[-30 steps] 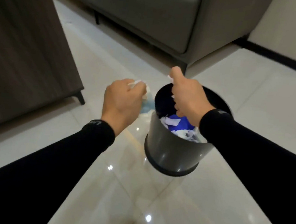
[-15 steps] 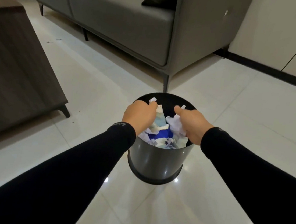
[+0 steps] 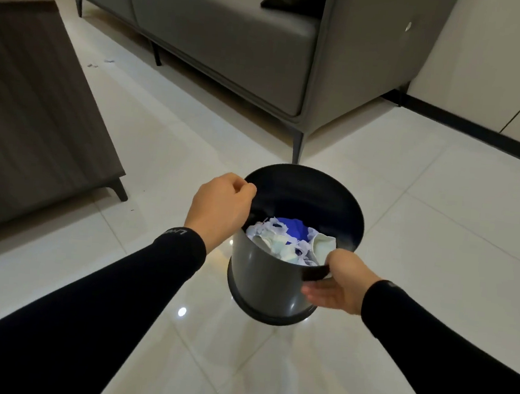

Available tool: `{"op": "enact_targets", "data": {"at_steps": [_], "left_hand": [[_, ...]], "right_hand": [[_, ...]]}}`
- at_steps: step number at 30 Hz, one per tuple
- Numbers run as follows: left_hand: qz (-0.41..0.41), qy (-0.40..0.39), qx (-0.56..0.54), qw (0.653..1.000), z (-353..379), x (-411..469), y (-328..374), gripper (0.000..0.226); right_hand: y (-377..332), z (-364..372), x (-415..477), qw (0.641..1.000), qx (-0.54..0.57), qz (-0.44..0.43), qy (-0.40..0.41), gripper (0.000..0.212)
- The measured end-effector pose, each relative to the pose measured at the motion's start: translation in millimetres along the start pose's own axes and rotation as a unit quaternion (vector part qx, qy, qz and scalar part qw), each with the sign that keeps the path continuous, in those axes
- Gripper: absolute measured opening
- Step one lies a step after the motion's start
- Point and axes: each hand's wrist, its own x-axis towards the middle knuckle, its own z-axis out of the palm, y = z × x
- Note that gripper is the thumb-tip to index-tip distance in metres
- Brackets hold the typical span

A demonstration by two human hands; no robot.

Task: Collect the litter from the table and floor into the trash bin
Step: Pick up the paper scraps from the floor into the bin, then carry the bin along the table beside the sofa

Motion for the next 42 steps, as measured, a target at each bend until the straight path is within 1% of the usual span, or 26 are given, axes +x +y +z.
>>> {"op": "enact_targets", "data": {"at_steps": [2, 5, 8, 10, 14, 18, 23, 27, 29, 31, 34, 38, 42], "left_hand": [[-0.003, 0.013, 0.009, 1.000, -13, -3, -9, 0.021], [-0.038, 0.029, 0.016, 0.999, -42, -6, -11, 0.020], [-0.080, 0.041, 0.026, 0.996, -84, -10, 10, 0.022], [-0.091, 0.041, 0.029, 0.995, -118, -14, 37, 0.020], [-0.108, 0.019, 0.026, 0.994, -208, -25, 126, 0.017], [-0.123, 0.004, 0.018, 0.992, -302, -42, 235, 0.016], [-0.128, 0.031, -0.005, 0.991, -406, -59, 375, 0.018], [-0.135, 0.050, -0.015, 0.990, -464, -67, 466, 0.019], [-0.124, 0.073, -0.014, 0.989, -485, -67, 501, 0.020], [-0.120, 0.094, -0.009, 0.988, -504, -67, 532, 0.019], [-0.108, 0.137, -0.008, 0.985, -522, -62, 562, 0.018], [-0.098, 0.185, -0.026, 0.978, -530, -49, 586, 0.017], [-0.090, 0.215, -0.044, 0.971, -525, -29, 586, 0.018]], "right_hand": [[-6, 1, 1, 0.999, -0.008, -0.037, -0.002, 0.030], [-23, 4, -16, 0.999, 0.005, -0.047, -0.013, 0.024], [-52, 9, -56, 0.998, -0.007, -0.053, -0.035, 0.024], [-82, 11, -94, 0.997, -0.008, -0.063, -0.042, 0.023], [-159, 4, -193, 0.996, 0.006, -0.071, -0.055, 0.020], [-251, -10, -310, 0.993, -0.010, -0.107, -0.055, 0.021], [-362, -33, -451, 0.982, -0.043, -0.158, -0.093, 0.025], [-435, -50, -533, 0.973, -0.066, -0.187, -0.117, 0.025], [-466, -56, -557, 0.965, -0.072, -0.215, -0.131, 0.023], [-491, -62, -579, 0.961, -0.072, -0.225, -0.143, 0.020], [-523, -71, -590, 0.954, -0.081, -0.242, -0.155, 0.019], [-553, -76, -591, 0.947, -0.085, -0.262, -0.166, 0.022], [-572, -72, -576, 0.942, -0.085, -0.273, -0.178, 0.023]]}}
